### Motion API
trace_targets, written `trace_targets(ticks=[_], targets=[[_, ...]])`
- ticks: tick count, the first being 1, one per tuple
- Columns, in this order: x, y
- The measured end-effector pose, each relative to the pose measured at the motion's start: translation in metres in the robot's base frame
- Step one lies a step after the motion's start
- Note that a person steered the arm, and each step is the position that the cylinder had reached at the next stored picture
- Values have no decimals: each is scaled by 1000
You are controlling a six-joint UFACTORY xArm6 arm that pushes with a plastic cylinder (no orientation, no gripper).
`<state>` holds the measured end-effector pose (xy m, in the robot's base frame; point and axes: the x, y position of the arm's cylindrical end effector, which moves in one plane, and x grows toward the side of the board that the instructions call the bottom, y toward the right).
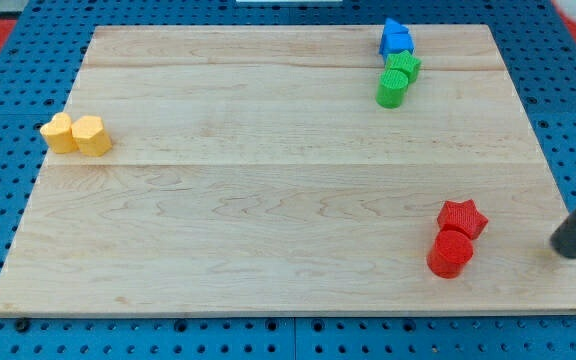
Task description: Push the red star closer to yellow hexagon
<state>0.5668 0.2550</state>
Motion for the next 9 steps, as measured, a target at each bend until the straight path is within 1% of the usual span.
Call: trace_targets(ticks=[1,2,3,4,5,6,7,8,9], targets=[[-5,-60],[-34,-107],[-56,-140],[-47,-104],[-75,-101],[-108,-112],[-133,-139],[-109,-130],[-93,-137]])
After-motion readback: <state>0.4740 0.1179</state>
